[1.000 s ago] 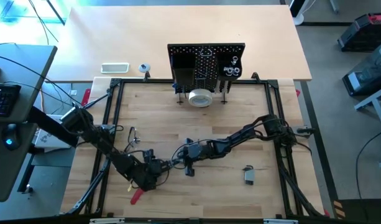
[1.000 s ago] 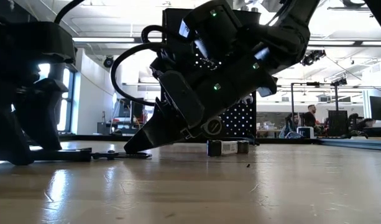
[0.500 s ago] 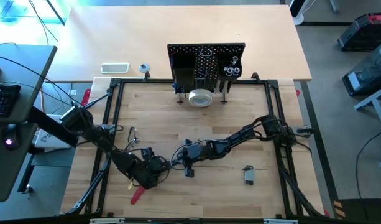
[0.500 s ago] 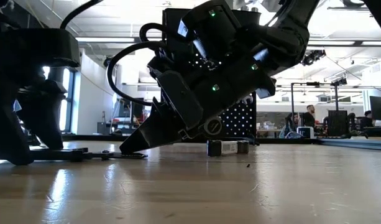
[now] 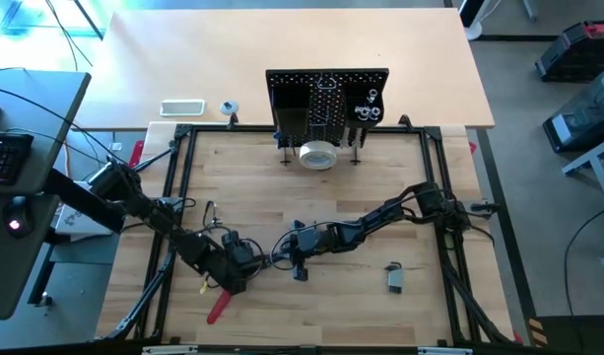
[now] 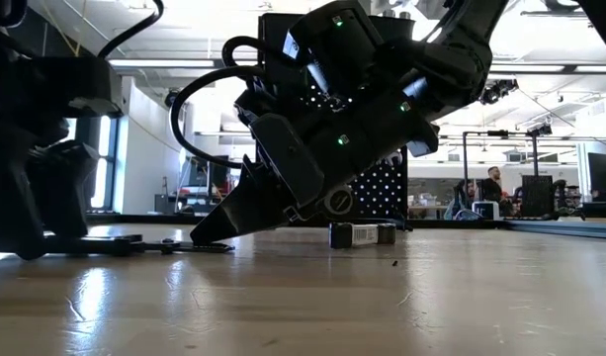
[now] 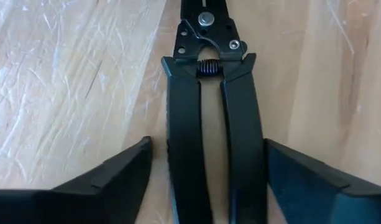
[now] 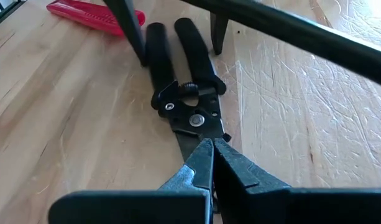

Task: Hang tools onto peg board
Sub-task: Hang the black wire stripper on the peg board

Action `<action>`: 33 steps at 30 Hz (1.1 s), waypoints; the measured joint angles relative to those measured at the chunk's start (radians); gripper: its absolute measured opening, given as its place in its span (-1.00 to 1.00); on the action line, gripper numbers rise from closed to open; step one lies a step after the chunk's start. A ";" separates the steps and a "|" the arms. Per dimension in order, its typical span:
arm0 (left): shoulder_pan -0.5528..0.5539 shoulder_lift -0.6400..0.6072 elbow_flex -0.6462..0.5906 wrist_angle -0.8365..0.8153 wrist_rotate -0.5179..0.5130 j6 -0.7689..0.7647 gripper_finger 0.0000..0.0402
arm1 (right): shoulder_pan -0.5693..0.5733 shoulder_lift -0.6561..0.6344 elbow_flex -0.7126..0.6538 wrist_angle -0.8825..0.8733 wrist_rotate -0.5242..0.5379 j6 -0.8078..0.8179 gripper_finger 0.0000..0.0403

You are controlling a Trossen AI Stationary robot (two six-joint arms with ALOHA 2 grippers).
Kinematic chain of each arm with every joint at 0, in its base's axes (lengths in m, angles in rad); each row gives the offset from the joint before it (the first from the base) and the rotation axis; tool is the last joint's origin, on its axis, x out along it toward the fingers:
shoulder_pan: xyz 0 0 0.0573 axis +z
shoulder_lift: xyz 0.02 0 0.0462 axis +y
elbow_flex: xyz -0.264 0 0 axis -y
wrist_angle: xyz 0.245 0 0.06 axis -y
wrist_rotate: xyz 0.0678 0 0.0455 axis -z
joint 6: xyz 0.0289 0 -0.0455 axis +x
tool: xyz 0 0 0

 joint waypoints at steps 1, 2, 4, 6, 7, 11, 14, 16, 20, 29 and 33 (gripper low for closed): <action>0.000 -0.003 -0.001 0.000 0.000 0.004 0.36 | 0.000 0.000 0.000 0.000 0.000 0.000 -0.99; 0.001 -0.006 -0.002 0.000 0.001 0.010 0.27 | 0.000 0.000 0.000 0.000 0.000 0.000 -0.99; 0.001 -0.014 -0.004 0.003 0.004 0.024 0.10 | 0.000 0.000 0.000 0.000 0.001 0.000 -0.99; 0.001 -0.019 -0.004 0.005 0.007 0.038 -0.02 | 0.000 0.000 0.000 0.000 0.000 0.000 -0.99; 0.001 -0.021 -0.004 0.006 0.007 0.044 -0.03 | 0.000 0.000 0.000 0.001 0.000 0.000 -0.99; 0.000 -0.024 0.002 -0.002 0.007 0.065 -0.03 | 0.001 -0.007 0.000 0.000 0.000 -0.011 -0.99; 0.000 -0.024 0.025 -0.022 0.008 0.094 -0.03 | 0.006 -0.026 -0.001 -0.013 0.000 -0.041 -0.99; 0.002 -0.023 0.035 -0.028 0.013 0.115 -0.03 | 0.013 -0.046 -0.005 -0.031 0.001 -0.078 -0.99; 0.002 -0.022 0.050 -0.043 0.036 0.147 -0.03 | 0.035 -0.087 -0.006 -0.078 0.056 -0.161 -0.96; 0.006 -0.026 0.051 -0.037 0.062 0.163 -0.01 | 0.082 -0.106 -0.004 -0.096 0.112 -0.213 -0.35; 0.023 -0.029 0.050 -0.021 0.087 0.194 -0.01 | 0.083 -0.106 -0.004 -0.120 0.071 -0.232 -0.15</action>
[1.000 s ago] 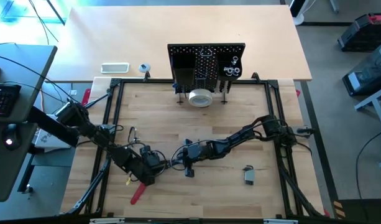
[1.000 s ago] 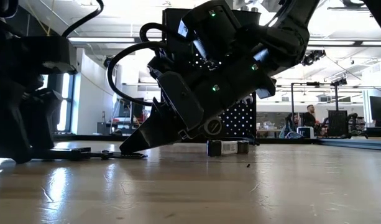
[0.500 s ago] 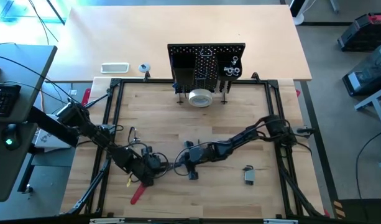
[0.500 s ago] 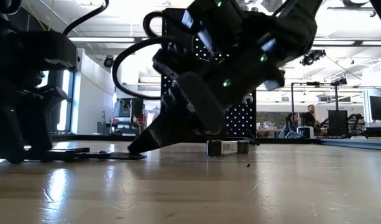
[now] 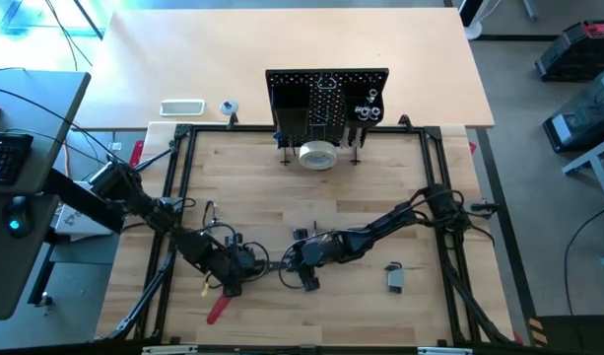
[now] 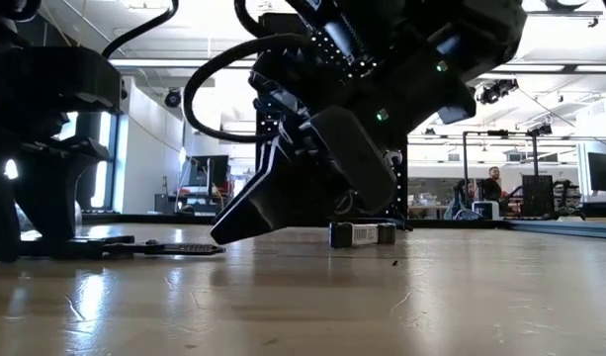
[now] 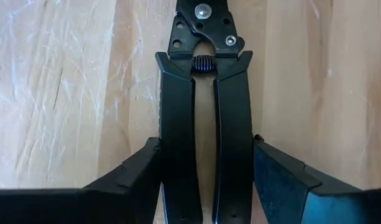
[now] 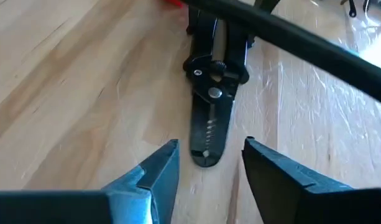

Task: Hang tools onto peg board
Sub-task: Hang the black wire stripper on the peg board

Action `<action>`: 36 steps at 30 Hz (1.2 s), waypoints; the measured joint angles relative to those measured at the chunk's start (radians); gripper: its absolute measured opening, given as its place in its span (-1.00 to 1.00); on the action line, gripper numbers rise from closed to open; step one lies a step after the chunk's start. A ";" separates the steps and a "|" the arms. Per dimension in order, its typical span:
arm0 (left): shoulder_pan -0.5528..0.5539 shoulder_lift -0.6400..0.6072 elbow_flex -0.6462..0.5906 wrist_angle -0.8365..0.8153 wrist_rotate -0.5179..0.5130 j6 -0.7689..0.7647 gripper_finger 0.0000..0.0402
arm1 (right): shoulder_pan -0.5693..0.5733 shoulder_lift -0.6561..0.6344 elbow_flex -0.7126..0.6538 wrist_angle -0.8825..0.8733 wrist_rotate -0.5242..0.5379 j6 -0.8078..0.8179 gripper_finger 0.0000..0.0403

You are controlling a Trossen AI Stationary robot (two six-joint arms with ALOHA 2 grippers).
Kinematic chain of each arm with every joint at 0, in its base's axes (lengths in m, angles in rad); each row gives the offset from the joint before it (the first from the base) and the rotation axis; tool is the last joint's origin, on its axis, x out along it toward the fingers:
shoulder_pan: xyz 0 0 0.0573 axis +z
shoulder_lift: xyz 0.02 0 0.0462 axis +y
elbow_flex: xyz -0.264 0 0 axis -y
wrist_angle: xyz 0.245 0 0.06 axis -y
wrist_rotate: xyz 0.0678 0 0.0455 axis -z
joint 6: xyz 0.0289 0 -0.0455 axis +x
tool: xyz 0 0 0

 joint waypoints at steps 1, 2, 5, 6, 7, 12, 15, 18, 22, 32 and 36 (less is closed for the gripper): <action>0.005 -0.001 -0.001 0.006 0.007 0.009 -0.01 | 0.002 0.000 0.000 -0.001 -0.003 -0.009 -0.13; 0.010 -0.002 -0.001 0.010 0.012 0.014 -0.01 | 0.005 0.000 0.000 -0.001 -0.003 -0.025 -0.12; 0.023 -0.013 -0.001 0.018 0.036 0.031 -0.01 | 0.021 0.000 0.000 -0.002 0.030 -0.057 -0.11; 0.027 -0.020 -0.002 0.021 0.046 0.034 -0.01 | 0.025 -0.001 0.000 -0.002 0.036 -0.069 -0.11; 0.031 -0.026 -0.002 0.028 0.058 0.038 0.00 | 0.028 -0.001 0.001 -0.002 0.041 -0.077 -0.11; 0.052 -0.054 -0.002 0.061 0.099 0.069 0.00 | 0.029 -0.002 0.002 -0.001 0.068 -0.105 -0.10; 0.070 -0.057 -0.001 0.082 0.106 0.083 0.00 | 0.029 -0.003 0.002 0.008 0.066 -0.121 -0.10; 0.089 -0.057 -0.001 0.083 0.124 0.091 0.00 | 0.032 -0.003 0.002 0.023 0.040 -0.132 -0.10; 0.104 -0.057 0.000 0.083 0.135 0.100 0.00 | 0.047 -0.003 0.003 0.024 0.034 -0.145 -0.10; 0.163 -0.057 0.001 0.114 0.193 0.128 0.00 | 0.099 -0.003 0.003 0.016 0.233 -0.237 -0.10; 0.197 -0.058 0.002 0.151 0.243 0.135 0.00 | 0.118 -0.004 0.004 0.015 0.273 -0.259 -0.10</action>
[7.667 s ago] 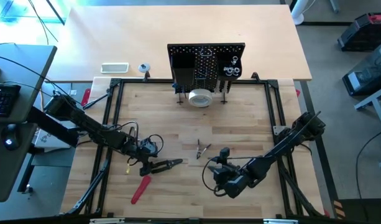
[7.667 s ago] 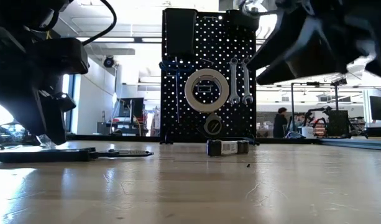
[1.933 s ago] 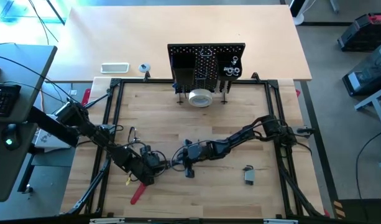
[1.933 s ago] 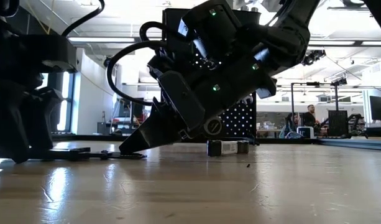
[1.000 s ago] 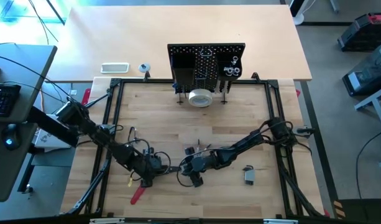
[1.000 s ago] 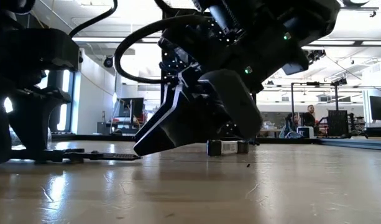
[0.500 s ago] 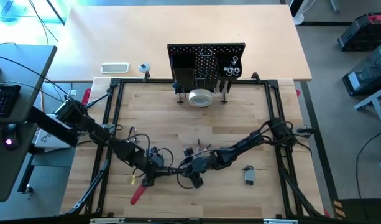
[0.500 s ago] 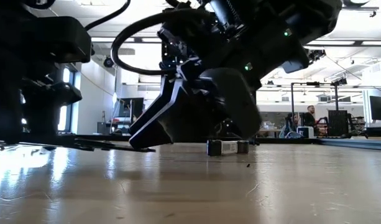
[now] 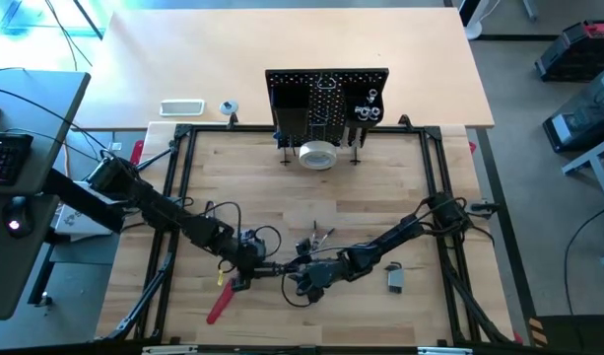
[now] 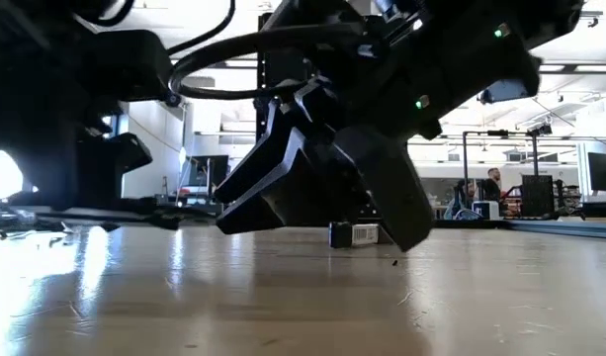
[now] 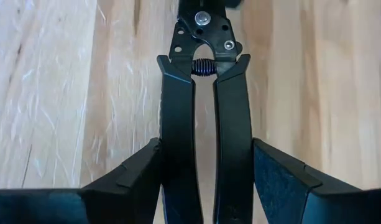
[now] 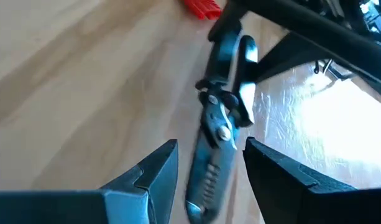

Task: Hang tools onto peg board
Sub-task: Hang the black wire stripper on the peg board

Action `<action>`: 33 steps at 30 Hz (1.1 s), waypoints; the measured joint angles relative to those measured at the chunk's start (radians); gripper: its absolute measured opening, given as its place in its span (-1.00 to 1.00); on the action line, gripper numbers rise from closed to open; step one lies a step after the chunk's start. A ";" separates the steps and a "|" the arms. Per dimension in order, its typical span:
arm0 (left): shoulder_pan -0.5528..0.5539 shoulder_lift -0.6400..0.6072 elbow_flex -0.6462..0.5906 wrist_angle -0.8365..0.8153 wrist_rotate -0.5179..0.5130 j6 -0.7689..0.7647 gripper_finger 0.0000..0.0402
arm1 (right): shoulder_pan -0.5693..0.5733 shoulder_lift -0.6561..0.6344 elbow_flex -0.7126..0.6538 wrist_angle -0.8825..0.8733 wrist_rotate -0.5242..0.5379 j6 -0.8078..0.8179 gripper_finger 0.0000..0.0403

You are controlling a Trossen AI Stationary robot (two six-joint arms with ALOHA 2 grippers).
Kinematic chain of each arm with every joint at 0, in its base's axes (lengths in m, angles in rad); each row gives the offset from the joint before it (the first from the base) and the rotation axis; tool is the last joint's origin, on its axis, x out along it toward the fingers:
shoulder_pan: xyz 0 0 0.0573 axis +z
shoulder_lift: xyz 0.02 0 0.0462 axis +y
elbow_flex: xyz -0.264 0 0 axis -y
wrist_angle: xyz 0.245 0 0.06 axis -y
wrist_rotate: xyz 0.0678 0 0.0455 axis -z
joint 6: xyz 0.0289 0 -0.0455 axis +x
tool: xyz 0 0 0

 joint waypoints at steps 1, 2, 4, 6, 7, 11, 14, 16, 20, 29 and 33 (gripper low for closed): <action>0.009 0.000 0.000 0.005 0.012 0.001 0.00 | 0.004 0.000 0.000 0.000 0.003 -0.003 -0.10; 0.018 0.000 0.000 0.008 0.023 0.002 0.00 | 0.007 0.000 0.000 0.000 0.011 -0.007 -0.10; 0.035 0.000 0.000 0.011 0.042 0.002 0.00 | 0.016 0.000 0.000 -0.004 0.040 -0.022 -0.10; 0.053 0.000 0.000 0.018 0.069 0.001 0.00 | 0.025 0.000 0.000 -0.014 0.078 -0.036 -0.10; 0.061 0.000 0.000 0.020 0.085 0.000 0.00 | 0.029 0.000 0.000 -0.019 0.107 -0.042 -0.10; 0.097 0.000 0.000 0.057 0.149 -0.004 0.00 | 0.037 0.000 0.000 -0.041 0.146 -0.053 -0.10; 0.126 0.000 0.000 0.085 0.199 -0.010 0.00 | 0.044 0.000 0.000 -0.046 0.169 -0.055 -0.10; 0.141 0.000 0.000 0.097 0.226 -0.013 0.00 | 0.049 0.000 0.000 -0.050 0.205 -0.061 -0.10; 0.167 -0.001 0.000 0.117 0.282 -0.018 0.00 | 0.057 0.000 0.000 -0.058 0.303 -0.079 -0.10; 0.205 -0.001 0.001 0.172 0.384 -0.033 0.00 | 0.065 0.000 0.000 -0.059 0.349 -0.078 -0.39; 0.229 -0.002 0.001 0.170 0.418 -0.036 0.00 | 0.067 0.000 0.000 -0.060 0.360 -0.079 -0.60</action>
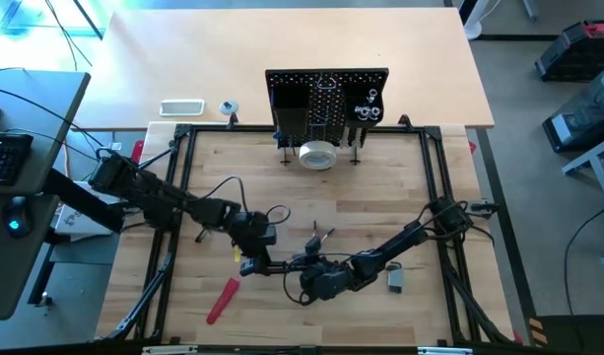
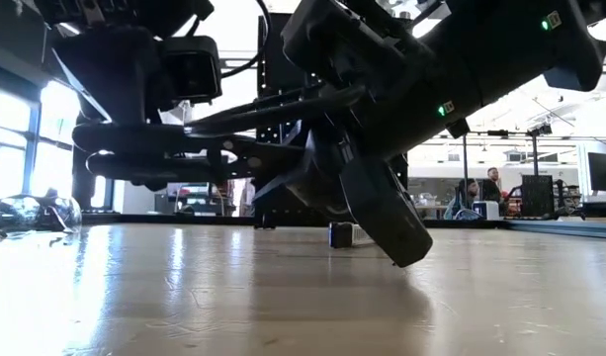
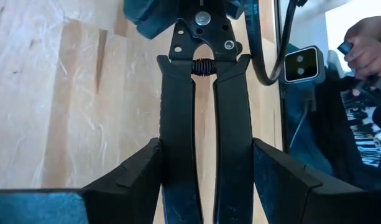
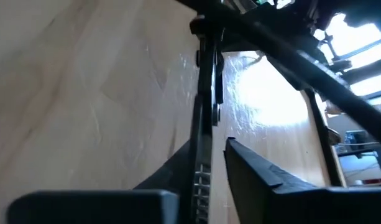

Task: Hang tools onto peg board
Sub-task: Hang the black wire stripper on the peg board

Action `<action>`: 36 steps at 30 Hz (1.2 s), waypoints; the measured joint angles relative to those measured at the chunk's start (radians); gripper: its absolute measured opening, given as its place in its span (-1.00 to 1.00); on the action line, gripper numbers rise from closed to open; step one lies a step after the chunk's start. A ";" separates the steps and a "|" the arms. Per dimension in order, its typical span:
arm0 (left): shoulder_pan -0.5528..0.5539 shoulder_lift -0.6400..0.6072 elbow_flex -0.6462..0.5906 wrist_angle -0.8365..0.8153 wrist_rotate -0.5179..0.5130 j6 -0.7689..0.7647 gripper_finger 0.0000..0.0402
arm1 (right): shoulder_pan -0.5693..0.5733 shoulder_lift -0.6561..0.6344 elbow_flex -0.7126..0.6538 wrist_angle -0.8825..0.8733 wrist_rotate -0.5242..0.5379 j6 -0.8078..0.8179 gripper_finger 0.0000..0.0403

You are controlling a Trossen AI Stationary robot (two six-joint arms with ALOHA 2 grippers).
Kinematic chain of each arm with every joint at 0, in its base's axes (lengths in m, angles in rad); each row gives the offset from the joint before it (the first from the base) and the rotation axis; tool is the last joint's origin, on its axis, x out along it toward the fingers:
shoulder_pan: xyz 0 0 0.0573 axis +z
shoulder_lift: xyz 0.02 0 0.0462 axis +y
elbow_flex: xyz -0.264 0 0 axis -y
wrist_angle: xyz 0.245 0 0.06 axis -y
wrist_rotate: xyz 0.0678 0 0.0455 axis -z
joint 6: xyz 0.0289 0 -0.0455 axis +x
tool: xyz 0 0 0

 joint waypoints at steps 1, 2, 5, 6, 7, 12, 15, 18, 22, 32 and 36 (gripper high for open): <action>0.006 0.000 0.000 -0.003 0.006 0.000 0.00 | 0.002 0.000 0.000 0.001 0.010 -0.001 -0.65; 0.012 0.000 0.000 -0.005 0.010 0.000 0.00 | 0.006 0.000 0.000 0.002 0.020 -0.006 -0.70; 0.027 0.000 0.000 -0.009 0.016 0.000 0.00 | 0.011 0.000 0.000 0.002 0.041 -0.018 -0.83; 0.031 0.000 0.000 -0.010 0.020 0.000 0.00 | 0.012 0.000 0.000 0.002 0.045 -0.018 -0.87; 0.035 0.000 0.000 -0.009 0.022 -0.001 0.00 | 0.012 0.000 0.000 0.003 0.054 -0.016 -0.90; 0.043 0.000 0.000 -0.014 0.030 -0.002 0.00 | 0.012 0.000 0.001 0.002 0.079 -0.010 -0.98; 0.042 0.000 0.000 -0.012 0.027 0.001 0.01 | 0.013 0.000 0.002 0.002 0.079 -0.009 -0.99; 0.042 0.000 0.000 -0.011 0.025 0.017 0.07 | 0.013 0.000 0.002 0.000 0.080 0.017 -0.99; 0.043 0.000 0.000 -0.006 0.011 0.061 0.19 | 0.013 0.000 0.002 -0.017 0.059 0.066 -0.99; 0.043 -0.007 0.000 -0.006 0.007 0.125 0.34 | 0.000 -0.053 0.002 -0.137 -0.021 0.218 -1.00; 0.022 -0.021 0.000 -0.019 -0.064 0.153 0.34 | -0.027 -0.095 0.002 -0.230 -0.093 0.342 -1.00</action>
